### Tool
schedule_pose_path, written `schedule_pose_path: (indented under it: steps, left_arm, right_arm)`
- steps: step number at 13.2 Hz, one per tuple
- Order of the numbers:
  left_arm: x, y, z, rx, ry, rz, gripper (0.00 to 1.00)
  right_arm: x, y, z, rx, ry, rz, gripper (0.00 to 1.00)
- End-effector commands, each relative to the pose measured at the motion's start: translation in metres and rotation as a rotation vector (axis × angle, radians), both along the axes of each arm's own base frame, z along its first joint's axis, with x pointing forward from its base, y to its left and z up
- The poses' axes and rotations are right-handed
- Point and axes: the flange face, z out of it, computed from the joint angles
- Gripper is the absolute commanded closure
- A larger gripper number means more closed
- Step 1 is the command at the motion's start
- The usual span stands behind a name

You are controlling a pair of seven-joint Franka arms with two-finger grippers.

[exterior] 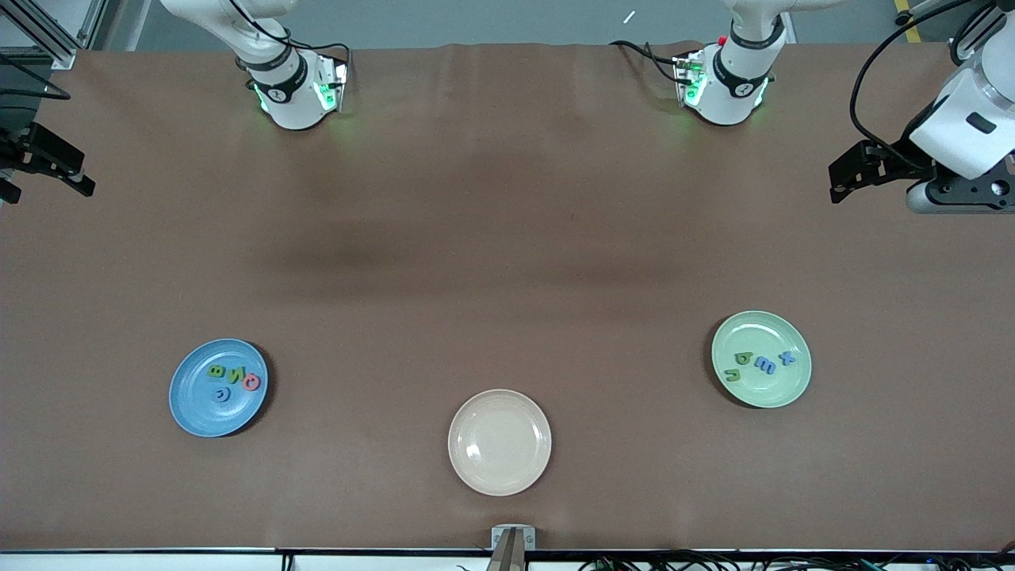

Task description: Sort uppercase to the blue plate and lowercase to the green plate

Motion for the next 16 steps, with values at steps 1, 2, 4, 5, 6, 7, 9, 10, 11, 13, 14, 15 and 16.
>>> schedule_pose_path:
  steps: [1,2,4,5,6,7,9,10,11,13,14,15,16]
  left_arm:
    - [-0.006,0.002,0.008,0.002,-0.008,0.014,0.00]
    - [-0.006,0.001,0.007,0.002,-0.006,0.014,0.00]
    - [-0.006,0.000,0.007,0.002,-0.008,0.017,0.00]
    - [-0.006,0.000,0.007,0.002,-0.008,0.018,0.00]
    - [-0.006,0.000,0.007,0.002,-0.007,0.018,0.00]
    - [-0.005,0.001,0.007,0.001,-0.008,0.018,0.00]
    - [-0.002,0.001,0.007,-0.001,-0.008,0.020,0.00]
    - [-0.001,0.002,0.009,-0.002,-0.012,0.021,0.00]
    - [-0.001,0.005,0.009,-0.002,-0.012,0.012,0.00]
    - [-0.001,0.009,0.009,-0.010,-0.012,0.015,0.00]
    - [-0.001,0.009,0.009,-0.013,-0.010,0.015,0.00]
    - [-0.001,0.008,0.009,-0.016,-0.010,0.014,0.00]
    - [-0.001,0.008,0.009,-0.017,-0.009,0.014,0.00]
  right_arm:
    - [-0.002,-0.005,0.005,0.000,0.011,-0.019,0.00]
    - [-0.001,-0.007,0.006,0.000,0.008,-0.023,0.00]
    - [0.001,-0.009,0.003,-0.008,0.015,-0.024,0.00]
    - [0.008,-0.008,-0.008,-0.010,0.035,-0.024,0.00]
    - [0.011,-0.008,-0.013,-0.010,0.047,-0.024,0.00]
    - [0.012,-0.005,-0.015,-0.015,0.051,-0.020,0.00]
    - [0.012,-0.005,-0.013,-0.019,0.043,-0.017,0.00]
    - [0.012,-0.005,-0.008,-0.019,0.034,-0.017,0.00]
    - [0.012,-0.006,-0.009,-0.018,0.037,-0.019,0.00]
    - [0.012,-0.011,-0.009,-0.017,0.037,-0.029,0.00]
    - [0.012,-0.014,-0.009,-0.017,0.037,-0.038,0.00]
    - [0.012,-0.016,-0.010,-0.014,0.039,-0.041,0.00]
    - [0.011,-0.016,-0.010,-0.008,0.040,-0.042,0.00]
